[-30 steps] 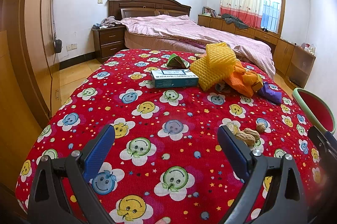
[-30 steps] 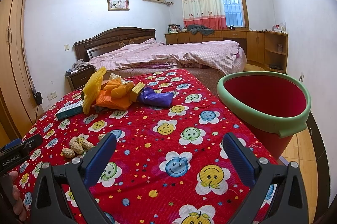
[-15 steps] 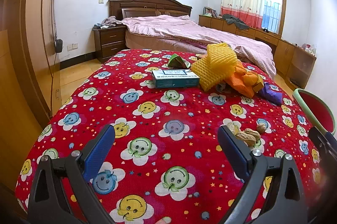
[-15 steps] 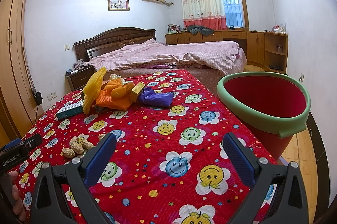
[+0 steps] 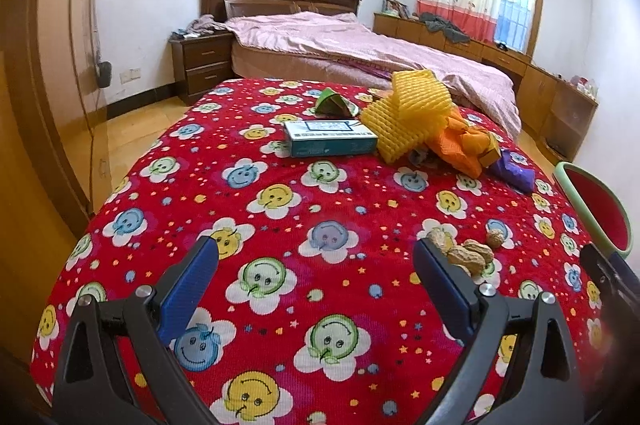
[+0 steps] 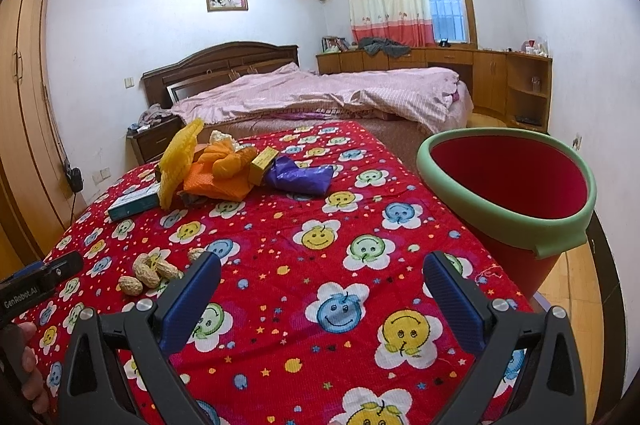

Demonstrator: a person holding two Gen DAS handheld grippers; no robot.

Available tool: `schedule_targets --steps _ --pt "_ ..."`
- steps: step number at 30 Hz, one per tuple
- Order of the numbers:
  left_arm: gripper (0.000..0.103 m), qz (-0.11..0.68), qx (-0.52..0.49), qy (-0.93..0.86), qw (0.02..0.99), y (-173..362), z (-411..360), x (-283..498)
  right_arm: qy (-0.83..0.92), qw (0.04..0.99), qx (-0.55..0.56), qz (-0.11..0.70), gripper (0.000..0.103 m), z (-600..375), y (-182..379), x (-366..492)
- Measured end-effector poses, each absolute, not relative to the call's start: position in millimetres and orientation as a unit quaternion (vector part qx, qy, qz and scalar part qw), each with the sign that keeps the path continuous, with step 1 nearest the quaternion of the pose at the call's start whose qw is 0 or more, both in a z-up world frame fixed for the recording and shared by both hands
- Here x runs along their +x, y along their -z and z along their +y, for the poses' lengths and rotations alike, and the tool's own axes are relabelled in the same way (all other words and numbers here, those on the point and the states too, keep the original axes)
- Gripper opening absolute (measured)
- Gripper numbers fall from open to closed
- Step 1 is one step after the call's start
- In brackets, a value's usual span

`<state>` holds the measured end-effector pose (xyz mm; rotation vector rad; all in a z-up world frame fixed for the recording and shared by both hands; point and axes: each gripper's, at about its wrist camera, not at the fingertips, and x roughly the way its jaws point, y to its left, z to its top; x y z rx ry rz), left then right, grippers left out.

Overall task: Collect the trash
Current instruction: 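Reach the left tool toward the white medicine box while the right tool approaches the purple wrapper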

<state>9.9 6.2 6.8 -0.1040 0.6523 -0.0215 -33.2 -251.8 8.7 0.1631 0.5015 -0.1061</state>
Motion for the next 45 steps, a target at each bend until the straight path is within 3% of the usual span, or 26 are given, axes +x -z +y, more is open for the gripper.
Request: schedule_targets --steps 19,36,45 --pt "0.097 0.329 -0.026 0.017 0.944 -58 31 87 0.046 0.949 0.110 0.292 0.103 -269 -53 15" --pt "0.096 0.398 -0.030 -0.016 0.917 -6 61 220 0.124 0.924 0.110 0.345 0.103 -283 -37 72" --pt "0.091 0.446 -0.011 -0.024 0.895 17 64 236 0.131 0.921 0.114 0.348 0.103 -287 -32 73"
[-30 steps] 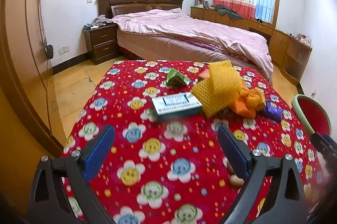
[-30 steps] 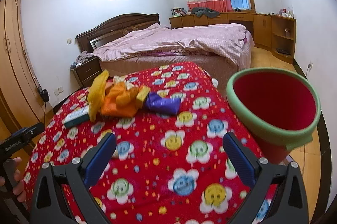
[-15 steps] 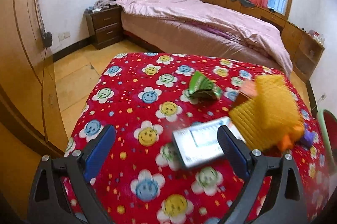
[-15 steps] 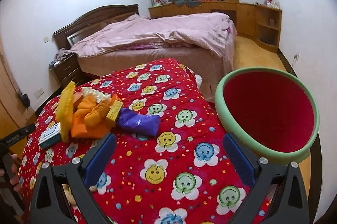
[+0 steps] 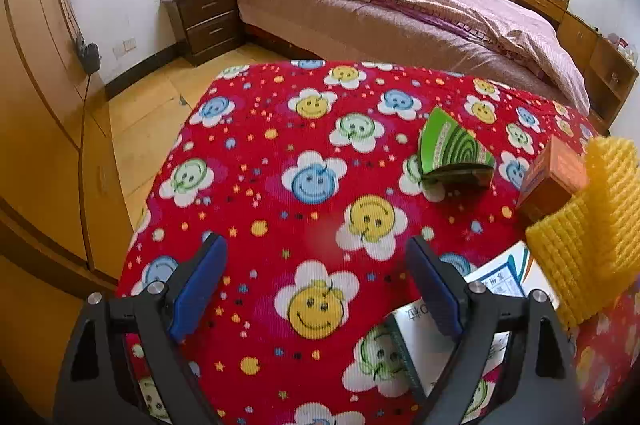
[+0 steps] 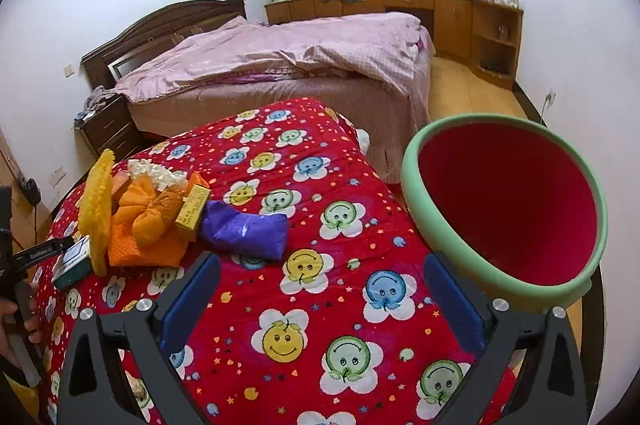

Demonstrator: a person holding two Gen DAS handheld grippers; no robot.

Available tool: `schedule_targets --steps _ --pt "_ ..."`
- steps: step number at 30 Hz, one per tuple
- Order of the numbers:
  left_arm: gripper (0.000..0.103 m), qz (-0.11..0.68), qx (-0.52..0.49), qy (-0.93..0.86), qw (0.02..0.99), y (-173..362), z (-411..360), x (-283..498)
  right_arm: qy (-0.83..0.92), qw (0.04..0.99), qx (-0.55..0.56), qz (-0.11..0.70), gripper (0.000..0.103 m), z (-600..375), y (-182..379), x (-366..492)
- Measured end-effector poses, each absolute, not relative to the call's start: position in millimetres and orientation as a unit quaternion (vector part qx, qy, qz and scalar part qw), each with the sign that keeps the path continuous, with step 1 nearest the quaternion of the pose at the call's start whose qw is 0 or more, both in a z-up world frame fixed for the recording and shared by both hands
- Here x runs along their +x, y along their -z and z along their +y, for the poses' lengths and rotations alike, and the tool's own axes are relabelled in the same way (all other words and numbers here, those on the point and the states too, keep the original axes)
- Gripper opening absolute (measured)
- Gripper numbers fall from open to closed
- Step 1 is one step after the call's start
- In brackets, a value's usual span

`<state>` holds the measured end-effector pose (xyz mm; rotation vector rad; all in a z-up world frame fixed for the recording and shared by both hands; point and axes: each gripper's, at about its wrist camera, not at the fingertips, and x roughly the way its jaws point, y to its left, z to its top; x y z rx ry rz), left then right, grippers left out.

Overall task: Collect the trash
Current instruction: 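Reach the left tool toward the white medicine box while the right tool approaches the purple wrapper, then grasp the white medicine box with left tool while right tool grasps purple wrapper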

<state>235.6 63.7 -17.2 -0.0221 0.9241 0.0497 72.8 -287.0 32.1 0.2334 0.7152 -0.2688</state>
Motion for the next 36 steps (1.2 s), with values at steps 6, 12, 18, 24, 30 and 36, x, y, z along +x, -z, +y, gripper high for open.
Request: schedule_targets --steps 6,12,18,24,30,36 --pt "0.090 0.448 -0.014 -0.010 0.894 15 59 213 0.119 0.924 0.105 0.347 0.103 -280 -40 67" --pt "0.090 0.463 -0.002 0.015 0.886 20 42 188 0.106 0.927 0.109 0.343 0.103 -276 -45 63" --pt "0.090 0.456 -0.001 0.048 0.889 14 32 179 0.093 0.929 0.107 0.343 0.103 -276 -45 63" --pt "0.090 0.430 -0.005 0.098 0.897 -4 22 178 0.089 0.931 0.110 0.337 0.103 -280 -48 63" --pt "0.090 0.439 0.002 0.064 0.896 -6 20 197 0.090 0.931 0.126 0.331 0.103 -287 -49 56" --pt "0.089 0.451 0.005 0.049 0.891 -3 28 189 0.088 0.931 0.132 0.328 0.103 -293 -49 47"
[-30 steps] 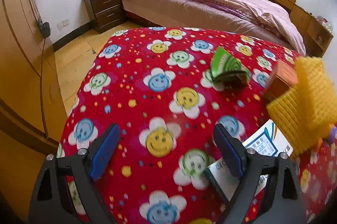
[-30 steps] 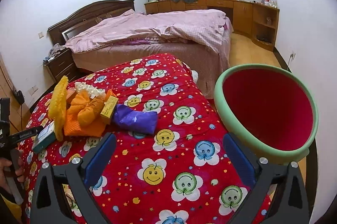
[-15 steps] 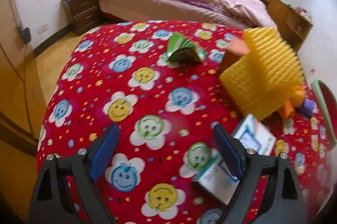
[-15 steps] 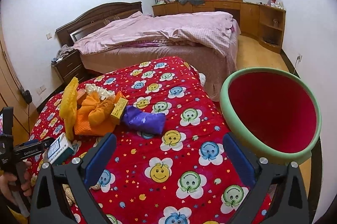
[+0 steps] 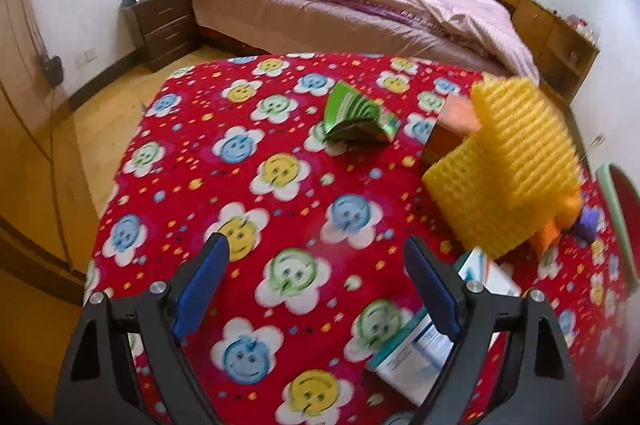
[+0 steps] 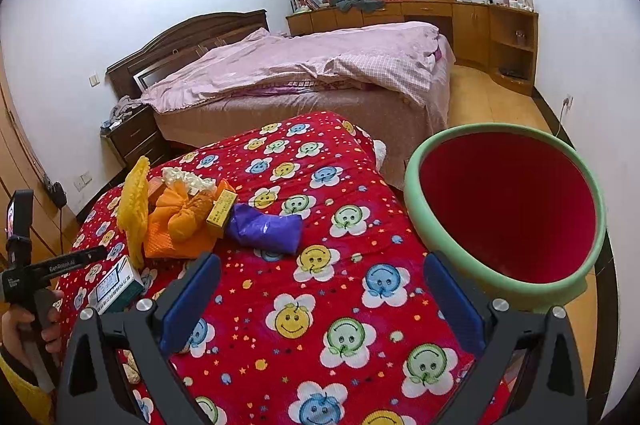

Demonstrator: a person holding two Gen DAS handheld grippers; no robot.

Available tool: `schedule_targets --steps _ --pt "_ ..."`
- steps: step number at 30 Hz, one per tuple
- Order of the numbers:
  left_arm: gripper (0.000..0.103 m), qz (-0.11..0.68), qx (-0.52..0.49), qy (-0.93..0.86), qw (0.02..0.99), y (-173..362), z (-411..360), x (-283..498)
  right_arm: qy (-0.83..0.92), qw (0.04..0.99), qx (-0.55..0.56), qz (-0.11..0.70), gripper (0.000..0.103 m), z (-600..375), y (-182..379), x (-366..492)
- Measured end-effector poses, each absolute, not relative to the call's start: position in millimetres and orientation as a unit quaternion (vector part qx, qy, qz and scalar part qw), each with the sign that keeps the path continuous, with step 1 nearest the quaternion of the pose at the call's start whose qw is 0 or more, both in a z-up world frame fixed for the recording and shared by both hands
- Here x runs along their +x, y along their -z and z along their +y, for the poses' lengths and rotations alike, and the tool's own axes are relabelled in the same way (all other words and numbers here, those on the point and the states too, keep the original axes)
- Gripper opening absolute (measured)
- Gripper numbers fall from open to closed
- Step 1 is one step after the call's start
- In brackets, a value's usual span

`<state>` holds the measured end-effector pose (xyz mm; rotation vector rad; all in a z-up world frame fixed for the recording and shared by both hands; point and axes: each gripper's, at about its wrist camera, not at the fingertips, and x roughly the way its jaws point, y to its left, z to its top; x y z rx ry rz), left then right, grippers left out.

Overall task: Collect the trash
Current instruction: 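Grasp the white medicine box with left tool while right tool grasps purple wrapper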

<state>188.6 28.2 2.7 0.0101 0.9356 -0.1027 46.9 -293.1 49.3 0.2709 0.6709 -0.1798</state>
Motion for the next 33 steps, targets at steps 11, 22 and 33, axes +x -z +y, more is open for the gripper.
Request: schedule_targets --steps 11,22,33 --pt "0.089 0.469 0.017 0.051 0.882 10 24 139 0.084 0.931 0.149 0.323 0.103 -300 -51 30" --pt "0.089 0.451 -0.009 0.135 0.882 -20 -8 111 0.083 0.929 0.156 0.325 0.103 -306 -51 21" --pt "0.080 0.484 0.044 0.146 0.862 7 -46 118 0.066 0.927 0.137 0.343 0.103 -303 -49 29"
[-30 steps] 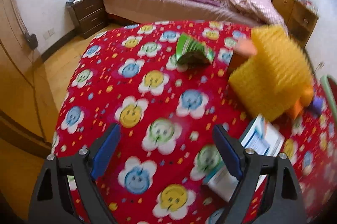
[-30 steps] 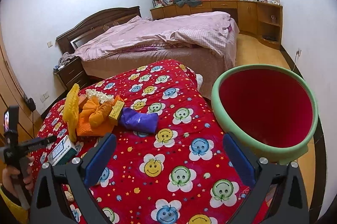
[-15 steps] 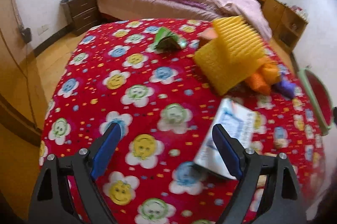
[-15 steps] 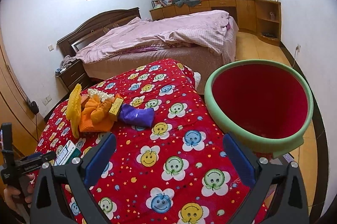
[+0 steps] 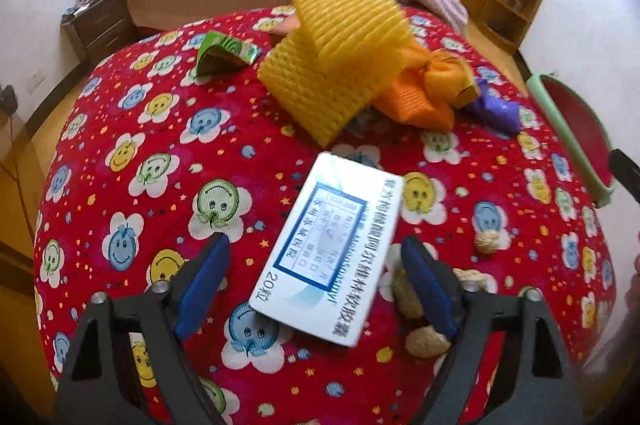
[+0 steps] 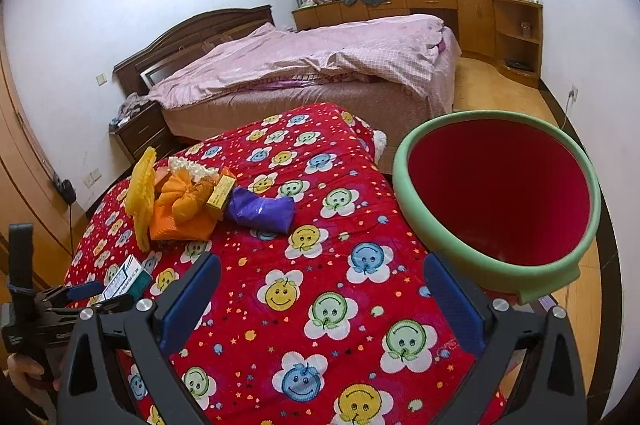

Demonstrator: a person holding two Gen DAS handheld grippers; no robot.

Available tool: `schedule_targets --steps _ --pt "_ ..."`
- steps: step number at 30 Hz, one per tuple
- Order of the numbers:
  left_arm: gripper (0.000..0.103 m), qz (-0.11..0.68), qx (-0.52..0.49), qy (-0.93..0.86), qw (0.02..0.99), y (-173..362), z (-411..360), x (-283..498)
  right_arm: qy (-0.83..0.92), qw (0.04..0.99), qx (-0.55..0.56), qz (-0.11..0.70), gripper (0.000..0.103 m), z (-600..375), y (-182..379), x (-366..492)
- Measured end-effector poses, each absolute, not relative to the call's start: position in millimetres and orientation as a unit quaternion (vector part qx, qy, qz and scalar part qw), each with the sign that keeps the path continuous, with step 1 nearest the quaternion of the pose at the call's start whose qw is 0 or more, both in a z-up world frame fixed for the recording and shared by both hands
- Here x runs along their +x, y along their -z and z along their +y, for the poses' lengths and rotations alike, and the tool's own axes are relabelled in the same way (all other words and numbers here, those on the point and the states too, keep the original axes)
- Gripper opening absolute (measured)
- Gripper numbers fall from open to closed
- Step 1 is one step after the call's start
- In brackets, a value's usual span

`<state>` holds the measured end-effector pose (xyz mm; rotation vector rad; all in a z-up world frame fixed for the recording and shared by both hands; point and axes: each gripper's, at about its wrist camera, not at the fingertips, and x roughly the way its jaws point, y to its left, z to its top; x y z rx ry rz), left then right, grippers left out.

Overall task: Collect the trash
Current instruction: 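Grasp the white medicine box with left tool while right tool grasps purple wrapper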

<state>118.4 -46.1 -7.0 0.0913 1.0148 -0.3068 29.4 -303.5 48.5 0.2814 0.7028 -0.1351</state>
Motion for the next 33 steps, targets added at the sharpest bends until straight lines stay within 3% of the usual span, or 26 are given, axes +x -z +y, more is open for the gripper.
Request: schedule_targets --steps 4,7,22,27,29,33 --pt "0.062 0.486 0.020 0.133 0.863 10 -41 125 0.053 0.926 0.121 0.354 0.103 -299 -46 44" --pt "0.056 0.480 0.006 0.137 0.867 8 -39 128 0.038 0.924 0.111 0.363 0.103 -295 -42 60" --pt "0.054 0.460 -0.061 0.094 0.881 9 -29 142 -0.042 0.904 0.020 0.424 0.102 -276 -4 150" --pt "0.054 0.455 -0.060 0.090 0.884 7 -30 140 -0.056 0.893 0.019 0.447 0.085 -273 9 165" --pt "0.054 0.453 -0.062 0.091 0.885 5 -31 136 -0.060 0.894 0.016 0.443 0.065 -271 7 164" --pt "0.054 0.445 -0.065 0.095 0.888 -1 -31 131 -0.068 0.893 0.024 0.443 0.060 -268 6 159"
